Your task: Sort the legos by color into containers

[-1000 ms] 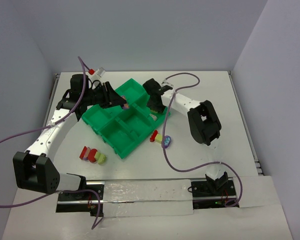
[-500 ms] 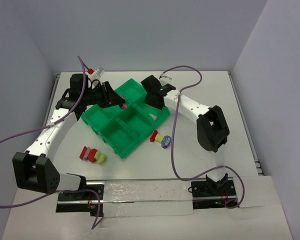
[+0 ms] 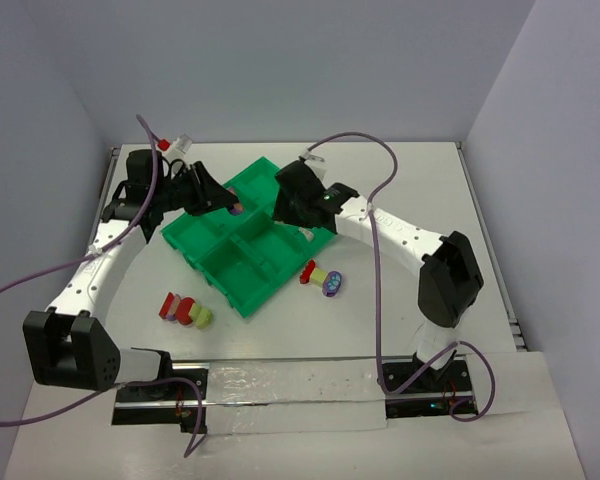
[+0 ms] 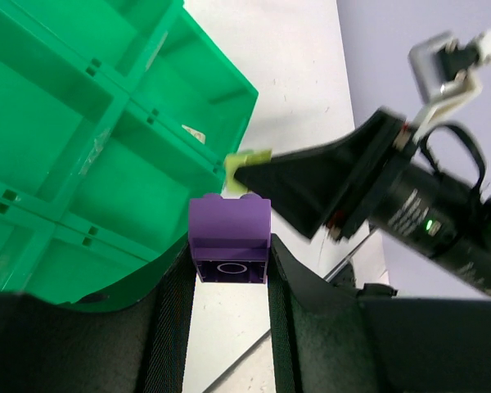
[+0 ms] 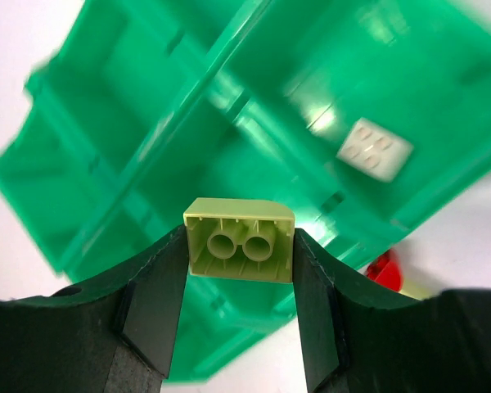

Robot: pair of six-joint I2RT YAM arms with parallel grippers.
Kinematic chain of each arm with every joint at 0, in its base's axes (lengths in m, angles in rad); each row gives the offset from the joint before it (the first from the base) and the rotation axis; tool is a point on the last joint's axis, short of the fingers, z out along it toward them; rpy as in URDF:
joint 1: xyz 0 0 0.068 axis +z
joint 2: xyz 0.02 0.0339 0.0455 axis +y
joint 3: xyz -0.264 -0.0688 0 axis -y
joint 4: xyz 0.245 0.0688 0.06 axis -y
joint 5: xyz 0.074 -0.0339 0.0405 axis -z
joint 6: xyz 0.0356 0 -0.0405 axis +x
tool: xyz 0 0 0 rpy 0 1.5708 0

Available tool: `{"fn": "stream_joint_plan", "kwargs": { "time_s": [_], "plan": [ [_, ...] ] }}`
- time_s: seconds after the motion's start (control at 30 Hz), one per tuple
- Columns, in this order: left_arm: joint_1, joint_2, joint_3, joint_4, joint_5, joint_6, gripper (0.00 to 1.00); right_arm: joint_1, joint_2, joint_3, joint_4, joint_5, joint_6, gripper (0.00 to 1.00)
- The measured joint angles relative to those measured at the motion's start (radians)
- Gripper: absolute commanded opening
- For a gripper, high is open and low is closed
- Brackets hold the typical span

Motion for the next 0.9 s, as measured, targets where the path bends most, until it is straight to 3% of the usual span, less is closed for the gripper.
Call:
{"fn": "stream_joint_plan", "kwargs": {
  "time_s": [0.27, 0.9],
  "plan": [
    [0.023, -0.019, -0.021, 0.011, -0.034, -0.050, 0.00, 0.080, 0.056, 0.001, 0.020, -0.070, -0.044, 0.53],
    [0.158, -0.099, -0.142, -0.012, -0.068, -0.070, 0.00, 0.080, 0.144, 0.013, 0.020, -0.075, -0.061, 0.56]
  ]
}}
